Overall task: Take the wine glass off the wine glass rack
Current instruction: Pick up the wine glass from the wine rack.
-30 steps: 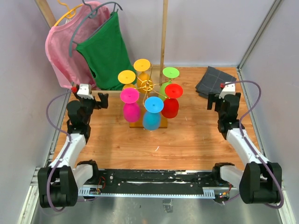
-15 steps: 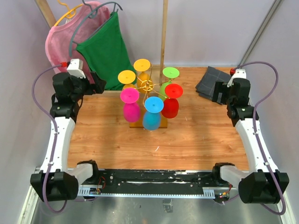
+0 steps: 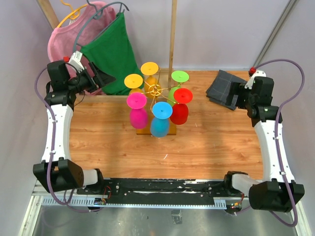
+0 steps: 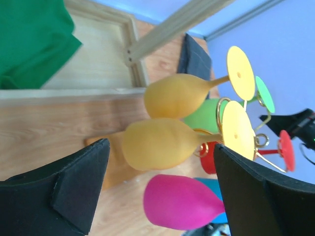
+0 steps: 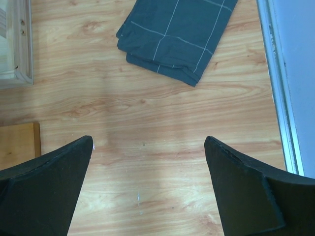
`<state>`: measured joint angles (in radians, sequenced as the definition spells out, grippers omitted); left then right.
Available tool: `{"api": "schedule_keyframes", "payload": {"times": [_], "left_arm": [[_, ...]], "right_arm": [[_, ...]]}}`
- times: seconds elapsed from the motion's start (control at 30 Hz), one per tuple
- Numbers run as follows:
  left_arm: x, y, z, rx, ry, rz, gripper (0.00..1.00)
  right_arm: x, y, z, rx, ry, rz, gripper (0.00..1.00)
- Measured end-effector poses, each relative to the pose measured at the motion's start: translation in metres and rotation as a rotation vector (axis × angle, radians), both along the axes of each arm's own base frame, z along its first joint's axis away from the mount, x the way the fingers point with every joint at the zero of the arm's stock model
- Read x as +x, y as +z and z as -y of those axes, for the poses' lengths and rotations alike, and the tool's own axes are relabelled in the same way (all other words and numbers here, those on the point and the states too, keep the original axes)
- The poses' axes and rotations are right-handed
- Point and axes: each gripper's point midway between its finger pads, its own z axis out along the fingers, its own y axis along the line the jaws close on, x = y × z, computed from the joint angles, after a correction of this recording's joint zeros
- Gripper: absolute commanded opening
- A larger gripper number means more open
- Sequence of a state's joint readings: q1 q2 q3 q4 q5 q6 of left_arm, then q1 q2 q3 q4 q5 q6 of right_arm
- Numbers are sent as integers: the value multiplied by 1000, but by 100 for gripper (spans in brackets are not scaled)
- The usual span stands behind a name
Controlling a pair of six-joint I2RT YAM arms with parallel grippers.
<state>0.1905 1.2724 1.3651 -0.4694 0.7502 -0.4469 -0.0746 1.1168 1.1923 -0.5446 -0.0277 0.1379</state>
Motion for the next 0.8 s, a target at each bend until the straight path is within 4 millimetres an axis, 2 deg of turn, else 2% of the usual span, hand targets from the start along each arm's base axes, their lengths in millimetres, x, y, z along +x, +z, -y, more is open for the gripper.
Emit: {"api": "schedule_keyframes", "payload": {"times": [0.17,0.4,0.6,0.8], "left_arm": [[-3,-2,13,-129,-64,-105,80],[-14,13,29,-265,-147,-162,65],[-22,26,38,-349,-213,-180,63],[-25,15,43,-437,-245,-246,62]], "right_arm": [[-4,-8,-5,20,19,-35,98],[-10,-12,-7,32,24,-49,98],[-15,-10,-8,32,25,-49,98],[-17,-11,-9,36,30,-50,98]]}}
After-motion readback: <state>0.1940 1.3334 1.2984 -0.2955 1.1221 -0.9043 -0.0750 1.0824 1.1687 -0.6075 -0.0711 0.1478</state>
